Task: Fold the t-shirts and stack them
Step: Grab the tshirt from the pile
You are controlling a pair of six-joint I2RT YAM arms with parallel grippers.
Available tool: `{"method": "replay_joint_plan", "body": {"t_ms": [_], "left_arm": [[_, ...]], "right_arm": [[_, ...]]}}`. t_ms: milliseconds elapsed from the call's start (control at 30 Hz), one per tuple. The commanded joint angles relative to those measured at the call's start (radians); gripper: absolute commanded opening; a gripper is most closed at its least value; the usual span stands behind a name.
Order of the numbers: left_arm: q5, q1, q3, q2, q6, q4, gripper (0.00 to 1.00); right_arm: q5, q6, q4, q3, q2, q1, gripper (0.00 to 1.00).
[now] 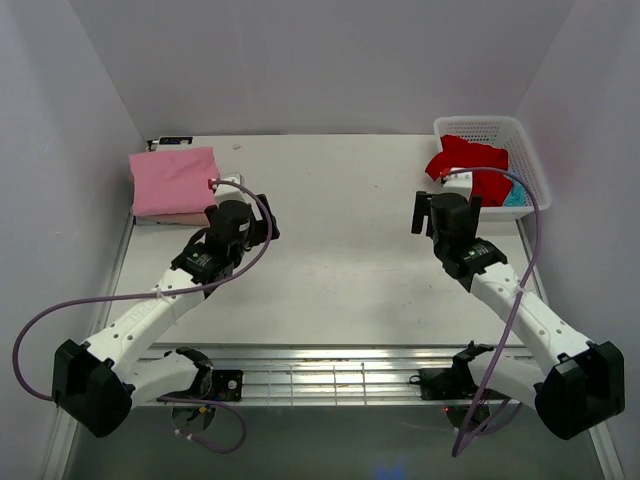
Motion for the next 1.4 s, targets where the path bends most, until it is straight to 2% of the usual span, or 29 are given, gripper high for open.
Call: {"method": "replay_joint_plan", "body": {"t_ms": [0, 100, 167, 267, 367, 533, 567, 700, 1100, 1200, 1367], "left_arm": [[0.022, -0.003, -0.02, -0.051, 0.0, 0.034, 0.94], [0.029, -0.003, -0.038, -0.065, 0.003, 0.034, 0.94], [0.029, -0.003, -0.052, -0.068, 0.0, 0.034, 0.95], [0.033, -0.003, -0.07, -0.061, -0.014, 0.034, 0.95], [0.045, -0.003, -0.087, -0.053, -0.03, 0.035, 0.95], [0.038, -0.003, -0.103, -0.047, -0.035, 0.032, 0.95], [0.036, -0.003, -0.104, -0.05, -0.034, 0.034, 0.95], [0.033, -0.003, -0.113, -0.059, -0.029, 0.034, 0.95], [0.033, -0.003, -0.147, -0.062, -0.046, 0.041, 0.95], [0.035, -0.003, -0.15, -0.055, -0.046, 0.041, 0.95], [0.032, -0.003, -0.153, -0.064, -0.038, 0.04, 0.95]], "right_arm": [[0.028, -0.07, 0.146, 0.08, 0.047, -0.036, 0.9], [0.051, -0.132, 0.249, 0.109, 0.085, -0.065, 0.9], [0.001, -0.16, 0.309, 0.141, 0.139, -0.103, 0.9], [-0.105, -0.15, 0.292, 0.256, 0.231, -0.212, 0.93], [-0.184, -0.145, 0.255, 0.379, 0.418, -0.301, 0.98], [-0.284, -0.14, 0.196, 0.537, 0.621, -0.4, 0.82], [-0.342, -0.128, 0.196, 0.551, 0.663, -0.419, 0.8], [-0.412, -0.114, 0.196, 0.618, 0.75, -0.441, 0.74], [-0.567, -0.084, 0.203, 0.687, 0.843, -0.493, 0.71], [-0.579, -0.081, 0.196, 0.712, 0.875, -0.498, 0.65], [-0.659, -0.067, 0.196, 0.73, 0.937, -0.504, 0.61]]}}
